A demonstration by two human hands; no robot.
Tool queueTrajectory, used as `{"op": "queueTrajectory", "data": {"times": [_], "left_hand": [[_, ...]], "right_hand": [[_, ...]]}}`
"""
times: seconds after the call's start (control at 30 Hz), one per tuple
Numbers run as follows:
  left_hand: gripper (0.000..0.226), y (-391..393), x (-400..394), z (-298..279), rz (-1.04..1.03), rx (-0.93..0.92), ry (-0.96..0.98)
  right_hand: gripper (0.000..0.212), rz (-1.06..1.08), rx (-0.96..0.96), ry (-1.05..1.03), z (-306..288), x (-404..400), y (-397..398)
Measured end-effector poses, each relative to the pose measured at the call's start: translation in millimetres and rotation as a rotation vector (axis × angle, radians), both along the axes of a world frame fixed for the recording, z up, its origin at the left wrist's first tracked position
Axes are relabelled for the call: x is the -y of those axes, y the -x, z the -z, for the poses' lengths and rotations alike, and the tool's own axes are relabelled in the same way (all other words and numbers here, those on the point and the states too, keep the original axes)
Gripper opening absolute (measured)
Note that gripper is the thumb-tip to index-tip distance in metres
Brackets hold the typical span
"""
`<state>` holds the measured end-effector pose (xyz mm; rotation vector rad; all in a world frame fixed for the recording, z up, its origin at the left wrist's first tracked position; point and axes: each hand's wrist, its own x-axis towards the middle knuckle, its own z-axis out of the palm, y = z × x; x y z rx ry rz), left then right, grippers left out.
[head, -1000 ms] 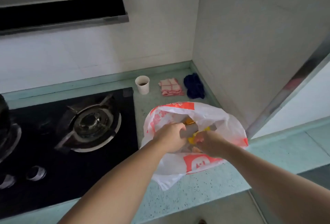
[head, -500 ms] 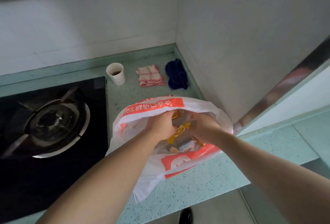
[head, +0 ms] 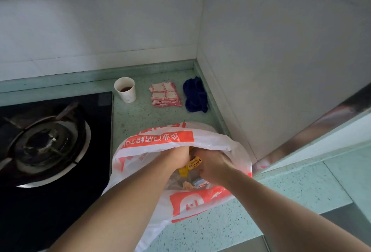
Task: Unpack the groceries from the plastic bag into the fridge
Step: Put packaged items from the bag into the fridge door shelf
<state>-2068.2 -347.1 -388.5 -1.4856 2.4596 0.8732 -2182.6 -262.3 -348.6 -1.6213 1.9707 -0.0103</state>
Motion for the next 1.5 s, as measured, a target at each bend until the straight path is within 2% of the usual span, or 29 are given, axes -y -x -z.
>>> {"op": "queueTrajectory", "data": {"times": [0.17, 0.33, 0.43, 0.57, 0.63, 0.73, 0.87, 1.0, 1.1, 1.2, 1.37, 1.5], "left_hand": [[0.03, -11, -2, -4, 0.008, 0.055, 0.017], [0.032, -23, -1, -12, -0.075, -0.061, 0.06], [0.031, -27, 0, -26, 0.003, -0.016, 0.08], [0.014, -36, 2, -42, -0.09, -0.104, 0.08], [0.016, -40, -1, -55, -0.05, -0.108, 0.01], [0.022, -47, -5, -76, 0.054, -0.076, -0.073], [0.036, -65, -10, -112, 0.15, -0.025, -0.072], [0.041, -87, -16, -138, 0.157, -0.054, 0.0], [0.036, -102, -23, -156, 0.102, -0.212, 0.041], [0.039, -119, -30, -173, 0.029, -0.334, 0.087], [0.038, -155, -57, -210, -0.091, -0.331, 0.232], [0.034, -185, -88, -234, -0.192, -0.31, 0.326]], "right_hand": [[0.053, -0.124, -0.023, 0.073, 8, 0, -5], [0.026, -0.181, -0.076, 0.083, 16, 2, -7], [0.017, -0.112, -0.048, 0.09, 10, 1, -5], [0.026, 0.117, 0.13, 0.115, -8, 4, -5], [0.029, 0.154, 0.207, 0.082, -23, 5, -7], [0.029, 0.138, 0.23, 0.063, -51, 3, -13], [0.042, 0.125, 0.118, 0.12, -86, 0, -23], [0.043, 0.193, 0.08, 0.202, -116, -13, -33], [0.044, 0.226, 0.065, 0.271, -136, -27, -44], [0.045, 0.224, 0.05, 0.336, -156, -41, -56], [0.043, 0.197, 0.028, 0.444, -181, -54, -74], [0.041, 0.117, 0.087, 0.475, -196, -61, -92]]}}
